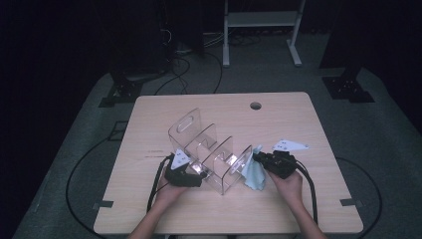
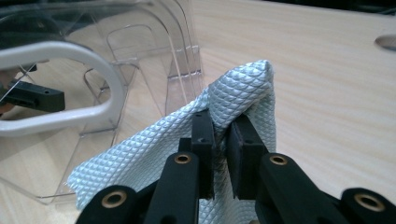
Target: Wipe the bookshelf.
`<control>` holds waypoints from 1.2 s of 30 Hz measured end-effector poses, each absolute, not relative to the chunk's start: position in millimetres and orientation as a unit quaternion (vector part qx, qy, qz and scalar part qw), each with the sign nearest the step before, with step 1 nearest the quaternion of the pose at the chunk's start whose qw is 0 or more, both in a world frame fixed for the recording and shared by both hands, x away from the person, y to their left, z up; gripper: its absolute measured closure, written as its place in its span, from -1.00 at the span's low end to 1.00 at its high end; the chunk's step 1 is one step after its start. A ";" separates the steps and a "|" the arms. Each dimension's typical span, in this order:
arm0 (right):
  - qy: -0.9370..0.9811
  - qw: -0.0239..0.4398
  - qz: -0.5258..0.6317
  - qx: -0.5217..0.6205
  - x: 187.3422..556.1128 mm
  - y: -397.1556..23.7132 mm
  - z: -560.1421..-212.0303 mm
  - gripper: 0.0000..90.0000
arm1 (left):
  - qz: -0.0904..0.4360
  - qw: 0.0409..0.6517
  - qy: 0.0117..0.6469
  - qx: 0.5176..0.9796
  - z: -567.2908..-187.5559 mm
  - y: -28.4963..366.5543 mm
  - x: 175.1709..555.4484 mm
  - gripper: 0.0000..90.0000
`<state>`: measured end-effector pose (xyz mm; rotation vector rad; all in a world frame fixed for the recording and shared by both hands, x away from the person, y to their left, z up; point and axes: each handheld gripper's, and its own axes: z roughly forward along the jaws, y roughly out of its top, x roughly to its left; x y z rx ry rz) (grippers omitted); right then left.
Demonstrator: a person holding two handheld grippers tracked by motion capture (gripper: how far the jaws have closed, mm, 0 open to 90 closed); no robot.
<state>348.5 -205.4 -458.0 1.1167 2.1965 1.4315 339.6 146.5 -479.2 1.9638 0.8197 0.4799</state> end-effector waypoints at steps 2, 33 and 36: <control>0.757 0.146 0.507 0.385 347.1 -206.3 -454.8 0.81 | 0.195 0.463 0.334 0.798 -479.4 146.5 339.6 -0.82; 0.768 0.111 0.494 0.393 342.0 -198.8 -480.2 0.81 | 0.198 0.462 0.338 0.796 -479.5 145.6 341.7 -0.82; 0.778 0.107 0.482 0.390 340.1 -193.5 -483.7 0.81 | 0.198 0.460 0.338 0.797 -479.0 144.9 342.1 -0.82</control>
